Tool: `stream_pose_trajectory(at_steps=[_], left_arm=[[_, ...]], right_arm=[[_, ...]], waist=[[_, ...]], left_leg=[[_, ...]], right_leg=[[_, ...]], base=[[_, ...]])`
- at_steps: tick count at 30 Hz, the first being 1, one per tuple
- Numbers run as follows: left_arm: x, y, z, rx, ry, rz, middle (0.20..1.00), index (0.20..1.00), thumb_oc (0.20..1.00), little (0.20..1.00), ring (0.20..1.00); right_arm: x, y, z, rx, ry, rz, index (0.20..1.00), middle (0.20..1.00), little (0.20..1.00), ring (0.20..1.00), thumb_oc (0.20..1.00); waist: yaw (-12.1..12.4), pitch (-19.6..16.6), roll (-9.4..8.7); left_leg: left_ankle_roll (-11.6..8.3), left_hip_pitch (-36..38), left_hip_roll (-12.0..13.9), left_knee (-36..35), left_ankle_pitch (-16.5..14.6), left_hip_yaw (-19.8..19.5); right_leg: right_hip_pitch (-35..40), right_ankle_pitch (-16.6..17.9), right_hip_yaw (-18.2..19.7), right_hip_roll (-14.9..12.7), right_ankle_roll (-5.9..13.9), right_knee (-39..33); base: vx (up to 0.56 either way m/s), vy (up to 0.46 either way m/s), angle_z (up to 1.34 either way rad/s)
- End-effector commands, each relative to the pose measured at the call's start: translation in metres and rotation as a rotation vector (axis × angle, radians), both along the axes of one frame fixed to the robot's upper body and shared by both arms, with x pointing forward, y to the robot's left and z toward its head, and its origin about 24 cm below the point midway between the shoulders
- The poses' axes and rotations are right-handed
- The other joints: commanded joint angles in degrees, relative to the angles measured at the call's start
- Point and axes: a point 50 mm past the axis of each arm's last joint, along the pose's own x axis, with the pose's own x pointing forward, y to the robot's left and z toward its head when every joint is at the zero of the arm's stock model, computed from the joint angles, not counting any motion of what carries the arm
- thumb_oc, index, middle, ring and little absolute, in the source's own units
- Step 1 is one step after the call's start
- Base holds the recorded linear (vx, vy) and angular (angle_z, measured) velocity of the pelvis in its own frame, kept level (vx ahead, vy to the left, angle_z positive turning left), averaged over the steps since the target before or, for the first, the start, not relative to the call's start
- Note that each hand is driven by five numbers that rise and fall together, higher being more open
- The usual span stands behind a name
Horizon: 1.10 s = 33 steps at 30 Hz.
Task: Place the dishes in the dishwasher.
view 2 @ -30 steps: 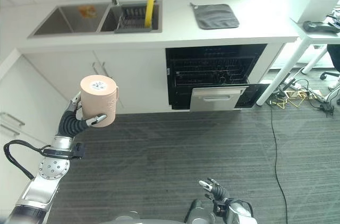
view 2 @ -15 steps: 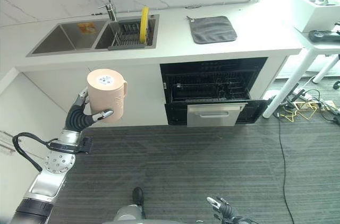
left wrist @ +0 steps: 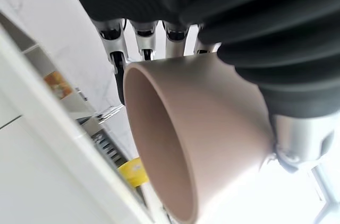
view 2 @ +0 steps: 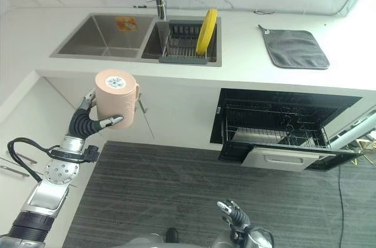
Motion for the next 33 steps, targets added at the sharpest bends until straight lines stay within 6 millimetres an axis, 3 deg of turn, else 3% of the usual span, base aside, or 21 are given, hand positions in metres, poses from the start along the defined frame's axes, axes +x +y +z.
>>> stream_pose_trajectory(at_steps=[1, 2, 4, 7, 8, 9, 10, 14, 15, 16, 17, 18, 19, 20, 21, 26, 33], left_arm=[[-0.003, -0.001, 0.021, 0.005, -0.143, 0.009, 0.200, 0.200, 0.200, 0.200, 0.200], [-0.003, 0.001, 0.021, 0.007, -0.145, 0.019, 0.200, 0.200, 0.200, 0.200, 0.200], [-0.004, 0.001, 0.021, 0.011, -0.140, 0.015, 0.200, 0.200, 0.200, 0.200, 0.200], [-0.006, 0.000, 0.021, 0.017, -0.137, 0.002, 0.200, 0.200, 0.200, 0.200, 0.200], [-0.006, 0.000, 0.021, 0.010, -0.140, 0.005, 0.200, 0.200, 0.200, 0.200, 0.200], [-0.007, 0.000, 0.021, -0.001, -0.143, 0.009, 0.200, 0.200, 0.200, 0.200, 0.200], [-0.008, 0.001, 0.021, -0.010, -0.146, 0.015, 0.200, 0.200, 0.200, 0.200, 0.200], [-0.009, 0.000, 0.022, -0.057, -0.152, 0.022, 0.200, 0.200, 0.200, 0.200, 0.200], [-0.008, -0.005, 0.024, -0.060, -0.160, -0.002, 0.200, 0.200, 0.200, 0.200, 0.200], [-0.006, -0.009, 0.025, -0.060, -0.161, -0.020, 0.200, 0.200, 0.200, 0.200, 0.200], [-0.004, -0.012, 0.026, -0.063, -0.163, -0.026, 0.200, 0.200, 0.200, 0.200, 0.200], [0.000, -0.017, 0.028, -0.069, -0.162, -0.036, 0.200, 0.200, 0.200, 0.200, 0.200], [0.001, -0.019, 0.027, -0.066, -0.158, -0.042, 0.200, 0.200, 0.200, 0.200, 0.200], [-0.001, -0.018, 0.024, -0.057, -0.151, -0.039, 0.200, 0.200, 0.200, 0.200, 0.200], [-0.005, -0.014, 0.020, -0.042, -0.139, -0.011, 0.200, 0.200, 0.200, 0.200, 0.200], [-0.007, -0.014, 0.020, -0.026, -0.129, -0.034, 0.200, 0.200, 0.200, 0.200, 0.200], [-0.008, -0.004, 0.019, 0.003, -0.113, -0.001, 0.200, 0.200, 0.200, 0.200, 0.200]], right_arm=[[0.001, 0.002, 0.002, 0.009, -0.019, 0.060, 1.000, 1.000, 1.000, 1.000, 1.000], [0.004, 0.004, 0.002, 0.012, -0.019, 0.074, 1.000, 1.000, 1.000, 1.000, 1.000], [0.005, 0.005, 0.002, 0.016, -0.021, 0.075, 1.000, 1.000, 1.000, 1.000, 1.000], [0.007, 0.007, 0.004, 0.024, -0.034, 0.079, 1.000, 1.000, 1.000, 1.000, 1.000], [0.010, 0.010, 0.005, 0.017, -0.040, 0.106, 1.000, 1.000, 1.000, 1.000, 1.000], [0.010, 0.010, 0.005, 0.000, -0.034, 0.128, 1.000, 1.000, 1.000, 1.000, 1.000], [0.010, 0.007, 0.006, -0.014, -0.030, 0.143, 1.000, 1.000, 1.000, 1.000, 1.000], [0.014, -0.004, 0.009, -0.063, -0.015, 0.160, 1.000, 1.000, 1.000, 1.000, 1.000], [0.012, -0.011, 0.009, -0.074, -0.016, 0.135, 1.000, 1.000, 1.000, 1.000, 1.000], [0.010, -0.013, 0.009, -0.079, -0.015, 0.116, 1.000, 1.000, 1.000, 1.000, 1.000], [0.009, -0.015, 0.009, -0.081, -0.015, 0.108, 1.000, 1.000, 1.000, 1.000, 1.000], [0.008, -0.016, 0.008, -0.086, -0.018, 0.092, 1.000, 1.000, 1.000, 1.000, 1.000], [0.008, -0.016, 0.008, -0.086, -0.017, 0.088, 1.000, 1.000, 1.000, 1.000, 1.000], [0.010, -0.015, 0.008, -0.080, -0.013, 0.088, 1.000, 1.000, 1.000, 1.000, 1.000], [0.015, -0.010, 0.007, -0.067, -0.005, 0.114, 1.000, 1.000, 1.000, 1.000, 1.000], [0.011, -0.004, 0.005, -0.040, -0.007, 0.105, 1.000, 1.000, 1.000, 1.000, 1.000], [0.003, 0.015, 0.000, -0.024, 0.013, 0.159, 1.000, 1.000, 1.000, 1.000, 1.000]], waist=[[-1.07, -1.21, -0.95], [-1.11, -1.36, -1.35], [-0.87, -1.65, -1.46], [-0.21, -2.09, -1.45], [-0.58, -1.88, -1.82], [-0.77, -1.87, -2.13], [-0.52, -1.89, -2.54], [-0.77, -1.47, -2.99], [-1.40, -1.03, -2.64], [-2.13, -1.00, -2.30], [-2.56, -0.97, -2.06], [-3.09, -1.05, -1.60], [-2.85, -1.47, -1.37], [-1.69, -1.76, -1.17], [0.16, -2.15, -0.99], [-0.38, -3.08, -0.19], [-0.97, -3.68, 0.64]], left_leg=[[-1.94, -0.75, -0.69, 0.72, -1.17, -0.23], [-2.32, 0.03, -0.42, 0.80, -2.16, 0.05], [-2.78, 0.21, 0.33, 1.55, -2.90, 0.15], [-3.60, -0.91, 2.15, 4.33, -3.47, -0.59], [-4.15, -1.84, 3.87, 7.71, -4.60, -2.30], [-5.63, -2.91, 6.37, 10.44, -4.17, -3.24], [-6.58, -3.49, 7.92, 12.01, -3.97, -2.86], [-9.21, -4.85, 12.67, 15.55, -1.54, -0.95], [-10.62, -6.14, 14.80, 17.16, 2.18, 2.19], [-11.60, -6.17, 15.68, 17.69, 2.49, 4.80], [-11.64, -6.59, 15.33, 17.38, 2.86, 6.43], [-11.08, -6.94, 12.97, 15.68, 1.95, 7.87], [-10.08, -6.46, 10.32, 13.32, 0.70, 6.76], [-8.68, -6.47, 6.82, 11.17, 1.23, 2.22], [-6.77, -5.78, 1.92, 9.98, -0.37, -5.96], [-5.93, -3.95, 1.04, 6.48, -0.07, -4.11], [-3.68, -1.44, 0.29, 2.19, -0.57, -1.30]], right_leg=[[7.96, 14.88, -0.93, 1.24, 1.33, -24.25], [8.27, 17.25, -0.35, -0.40, 2.43, -28.58], [9.44, 17.67, -0.04, -1.80, 2.99, -30.36], [11.27, 15.96, 0.62, -3.43, 2.91, -28.41], [11.04, 13.77, 3.25, -3.43, 2.82, -25.75], [12.27, 8.66, 3.60, -0.79, 2.16, -26.34], [13.43, 7.14, 2.62, 0.19, 1.64, -27.34], [15.71, 5.81, 0.64, 3.70, -1.15, -30.01], [17.19, 5.39, -1.51, 4.97, -2.27, -31.29], [18.39, 4.39, -3.02, 5.41, -2.38, -31.68], [18.79, 4.34, -3.97, 5.73, -2.58, -32.14], [19.82, 3.99, -4.78, 6.22, -2.67, -33.18], [19.87, 4.23, -4.26, 6.61, -2.57, -33.77], [19.08, 5.81, -2.54, 7.18, -2.80, -34.58], [18.32, 6.13, 1.38, 8.43, -2.72, -34.36], [18.97, 6.78, 1.53, 8.72, -2.91, -36.26], [16.65, 8.24, 1.77, 6.85, -0.20, -35.57]], base=[[0.27, -0.556, 0.23], [0.19, -0.417, 0.20], [0.15, -0.389, 0.13], [0.09, -0.479, 0.41], [0.09, -0.818, 0.45], [0.10, -0.867, 0.31], [0.09, -0.710, 0.42], [0.02, -0.435, -0.06], [0.05, -0.324, -0.24], [0.03, -0.265, -0.01], [0.06, -0.144, 0.64], [0.04, -0.073, 0.72], [0.05, -0.013, 0.52], [0.12, 0.051, -0.16], [0.12, 0.072, -0.52], [0.04, 0.116, -0.83], [-0.01, 0.111, -0.22]])
